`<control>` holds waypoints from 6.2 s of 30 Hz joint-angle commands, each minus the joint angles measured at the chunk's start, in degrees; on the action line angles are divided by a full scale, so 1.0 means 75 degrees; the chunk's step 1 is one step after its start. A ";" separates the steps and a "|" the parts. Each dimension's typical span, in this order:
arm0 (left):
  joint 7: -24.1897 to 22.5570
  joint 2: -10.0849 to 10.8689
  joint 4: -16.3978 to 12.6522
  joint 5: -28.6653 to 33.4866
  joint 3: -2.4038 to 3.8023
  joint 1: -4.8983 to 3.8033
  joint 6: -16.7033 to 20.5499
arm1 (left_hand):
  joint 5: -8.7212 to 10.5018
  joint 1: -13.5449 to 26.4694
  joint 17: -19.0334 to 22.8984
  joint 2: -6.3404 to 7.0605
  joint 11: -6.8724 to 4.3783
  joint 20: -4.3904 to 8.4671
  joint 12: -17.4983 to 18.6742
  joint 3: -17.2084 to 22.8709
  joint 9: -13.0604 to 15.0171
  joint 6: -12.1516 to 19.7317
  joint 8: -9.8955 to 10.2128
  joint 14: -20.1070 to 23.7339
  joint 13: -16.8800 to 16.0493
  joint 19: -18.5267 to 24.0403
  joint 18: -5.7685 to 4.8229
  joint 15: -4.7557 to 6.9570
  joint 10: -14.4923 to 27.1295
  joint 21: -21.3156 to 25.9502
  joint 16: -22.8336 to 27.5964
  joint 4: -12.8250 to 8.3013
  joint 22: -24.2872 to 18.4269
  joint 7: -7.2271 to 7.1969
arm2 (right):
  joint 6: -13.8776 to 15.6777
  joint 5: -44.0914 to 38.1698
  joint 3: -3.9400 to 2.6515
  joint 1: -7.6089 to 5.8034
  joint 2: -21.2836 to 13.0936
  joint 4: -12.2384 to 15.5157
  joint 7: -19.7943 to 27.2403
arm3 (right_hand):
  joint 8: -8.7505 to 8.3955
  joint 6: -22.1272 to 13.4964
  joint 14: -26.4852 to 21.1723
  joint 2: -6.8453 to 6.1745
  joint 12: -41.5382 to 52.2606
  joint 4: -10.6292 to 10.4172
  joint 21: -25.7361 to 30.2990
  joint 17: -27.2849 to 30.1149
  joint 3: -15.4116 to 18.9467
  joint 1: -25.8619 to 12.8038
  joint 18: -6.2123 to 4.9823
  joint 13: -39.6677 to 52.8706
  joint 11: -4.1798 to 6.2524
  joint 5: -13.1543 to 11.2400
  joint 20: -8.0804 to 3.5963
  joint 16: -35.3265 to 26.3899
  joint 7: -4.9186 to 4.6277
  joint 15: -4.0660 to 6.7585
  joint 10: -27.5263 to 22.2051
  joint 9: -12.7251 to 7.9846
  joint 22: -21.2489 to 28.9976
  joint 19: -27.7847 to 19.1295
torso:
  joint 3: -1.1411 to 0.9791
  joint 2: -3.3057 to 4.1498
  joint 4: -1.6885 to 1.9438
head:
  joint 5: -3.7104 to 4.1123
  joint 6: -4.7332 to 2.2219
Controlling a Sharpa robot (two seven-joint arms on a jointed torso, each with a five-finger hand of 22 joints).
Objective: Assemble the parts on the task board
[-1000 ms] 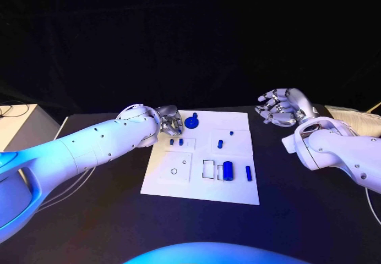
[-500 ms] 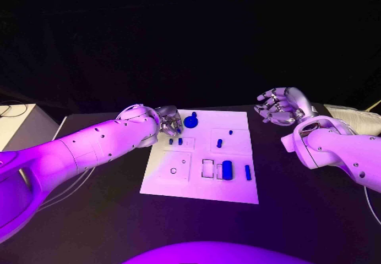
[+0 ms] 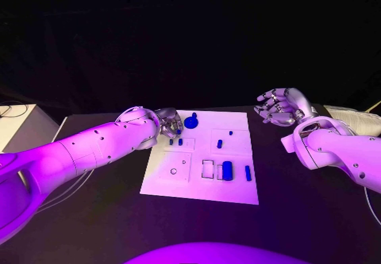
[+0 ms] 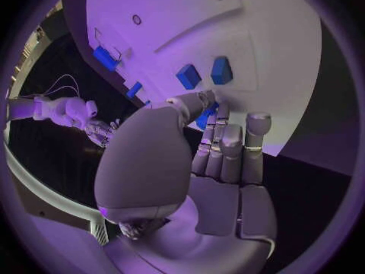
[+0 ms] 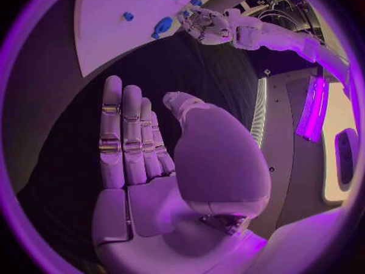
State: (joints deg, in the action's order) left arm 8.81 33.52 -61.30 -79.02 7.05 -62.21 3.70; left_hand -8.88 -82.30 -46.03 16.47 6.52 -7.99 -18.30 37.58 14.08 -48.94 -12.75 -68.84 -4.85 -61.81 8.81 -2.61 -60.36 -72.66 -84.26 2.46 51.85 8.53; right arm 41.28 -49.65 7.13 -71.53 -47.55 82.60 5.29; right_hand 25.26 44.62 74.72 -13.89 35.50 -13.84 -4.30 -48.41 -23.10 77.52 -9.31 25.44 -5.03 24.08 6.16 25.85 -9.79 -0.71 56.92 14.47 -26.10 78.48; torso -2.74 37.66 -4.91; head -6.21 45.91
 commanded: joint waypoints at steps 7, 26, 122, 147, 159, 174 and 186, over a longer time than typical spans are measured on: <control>-0.0050 0.0028 -0.0045 0.0048 0.0005 -0.0001 0.0264 | -0.0004 0.0035 0.0080 -0.0032 0.0006 -0.0047 0.0050 -0.0169 -0.0045 0.0231 0.0154 0.0120 -0.0045 0.0035 -0.0042 -0.0019 0.0110 0.0061 -0.0008 0.0015 -0.0057 -0.0092 | -0.0105 -0.0174 -0.0004 0.0002 0.0003 -0.0002 0.0061 | 0.0016 0.0008 0.0057 -0.0060 -0.0043 0.0038 -0.0031 -0.0018 -0.0039 -0.0025 -0.0139 -0.0023 -0.0026 0.0020 0.0019 -0.0070 -0.0033 -0.0005 0.0024 -0.0013 0.0023 0.0045 | -0.0001 0.0003 -0.0001 | -0.0002 -0.0020; 0.0122 0.0412 -0.0138 0.0182 0.0203 0.0000 -0.0118 | -0.0011 -0.0018 0.1152 -0.0055 0.0189 -0.0203 0.0058 -0.0843 -0.0050 0.0305 0.0260 0.0952 -0.0136 0.0725 0.0116 -0.0192 0.0755 0.0625 0.0158 0.0159 -0.0902 -0.0213 | -0.2214 -0.2441 -0.0004 0.0004 0.0057 -0.0285 -0.0708 | -0.0574 0.0788 0.1515 -0.0247 -0.2504 0.1007 -0.2822 -0.2967 -0.1002 0.0359 0.0136 -0.1667 0.0014 -0.1182 -0.0369 0.4534 0.0045 0.0170 0.0753 -0.0254 -0.2137 0.0897 | -0.0002 0.0000 -0.0001 | 0.0048 -0.0064; -0.3214 0.2404 -0.2676 0.9051 0.0627 0.0639 0.1798 | -0.0010 -0.0401 0.3520 -0.0339 0.0202 -0.0113 -0.1155 -0.0332 0.0142 -0.0075 -0.0611 0.2277 -0.0354 0.1596 0.0247 -0.0146 0.1084 0.1800 0.1960 0.0389 -0.2001 0.0416 | -0.3361 -0.6487 0.0111 0.0427 0.2655 -0.2414 -0.2569 | -0.0983 0.2260 0.1708 0.0414 -0.3676 0.2156 -0.7213 -0.3725 -0.2181 0.0380 0.0499 -0.2365 0.0258 -0.1936 -0.0382 0.6817 0.0357 0.0342 0.2006 0.0147 -0.5858 0.0908 | -0.0003 -0.0004 -0.0004 | 0.0325 -0.0097; -0.3220 0.2450 -0.2666 0.9034 0.0627 0.0641 0.1812 | -0.0008 -0.0404 0.3526 -0.0342 0.0207 -0.0115 -0.1166 -0.0340 0.0142 -0.0065 -0.0623 0.2272 -0.0351 0.1590 0.0246 -0.0149 0.1100 0.1802 0.1972 0.0379 -0.2004 0.0421 | -0.1671 -0.6706 0.0051 0.0349 0.1924 -0.1437 -0.2418 | -0.0987 0.2391 0.1701 0.0349 -0.3719 0.2302 -0.7825 -0.3657 -0.2305 0.0211 0.0594 -0.2260 0.0285 -0.1674 -0.0402 0.6828 0.0381 0.0365 0.2142 0.0197 -0.6292 0.0983 | 0.0002 -0.0009 -0.0033 | 0.0262 -0.0134; -0.3221 0.2470 -0.2683 0.9050 0.0627 0.0645 0.1811 | -0.0008 -0.0407 0.3529 -0.0341 0.0209 -0.0116 -0.1169 -0.0343 0.0143 -0.0063 -0.0630 0.2271 -0.0349 0.1589 0.0247 -0.0151 0.1110 0.1803 0.1978 0.0373 -0.2006 0.0422 | -0.1507 -0.6357 -0.0028 0.0275 0.1467 -0.0476 -0.2251 | -0.0987 0.2403 0.1704 0.0337 -0.3725 0.2311 -0.7902 -0.3664 -0.2304 0.0191 0.0606 -0.2251 0.0288 -0.1658 -0.0403 0.6842 0.0383 0.0367 0.2153 0.0203 -0.6344 0.0993 | 0.0005 -0.0019 -0.0028 | 0.0300 -0.0200; -0.3206 0.2508 -0.2710 0.9061 0.0627 0.0665 0.1813 | -0.0009 -0.0414 0.3533 -0.0346 0.0210 -0.0115 -0.1176 -0.0344 0.0143 -0.0060 -0.0638 0.2270 -0.0348 0.1586 0.0248 -0.0151 0.1118 0.1805 0.1987 0.0365 -0.2008 0.0423 | -0.2039 -0.6093 -0.0024 0.0285 0.1210 -0.0015 -0.2189 | -0.1161 0.2189 0.1685 0.0243 -0.3825 0.2281 -0.7867 -0.3580 -0.2166 -0.0020 0.0601 -0.2209 0.0241 -0.1662 -0.0376 0.6817 0.0299 0.0326 0.2129 0.0180 -0.6357 0.0953 | -0.0004 -0.0003 0.0004 | 0.0245 -0.0206; -0.3204 0.2548 -0.2743 0.9062 0.0626 0.0694 0.1807 | -0.0009 -0.0414 0.3533 -0.0346 0.0210 -0.0115 -0.1176 -0.0344 0.0143 -0.0060 -0.0638 0.2270 -0.0348 0.1586 0.0248 -0.0151 0.1118 0.1805 0.1987 0.0365 -0.2008 0.0423 | -0.2993 -0.5745 0.0013 0.0328 0.0956 0.0582 -0.1908 | -0.1454 0.1926 0.1671 0.0090 -0.3727 0.2180 -0.7882 -0.3507 -0.1718 -0.0231 0.0588 -0.2009 0.0328 -0.1728 -0.0366 0.6848 0.0331 0.0367 0.2540 0.0154 -0.6409 0.0926 | -0.0006 -0.0006 -0.0025 | 0.0168 -0.0143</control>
State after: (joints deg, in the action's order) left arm -14.91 52.65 -81.66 -11.10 11.69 -57.04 17.34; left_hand -8.88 -85.26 -19.58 14.28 7.99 -8.82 -26.83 34.95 15.16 -49.76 -17.33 -51.70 -7.51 -49.95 9.72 -3.59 -52.42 -59.47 -69.62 5.61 36.86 11.56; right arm 23.09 -94.02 7.22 -69.13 -40.35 86.56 -10.81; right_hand 14.60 59.35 84.02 -13.28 7.29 2.50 -63.54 -74.72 -36.26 76.28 -5.73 10.36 -3.15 11.28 3.60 77.11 -7.37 1.66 74.88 15.67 -74.12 83.90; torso -2.77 37.64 -5.05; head -4.88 44.73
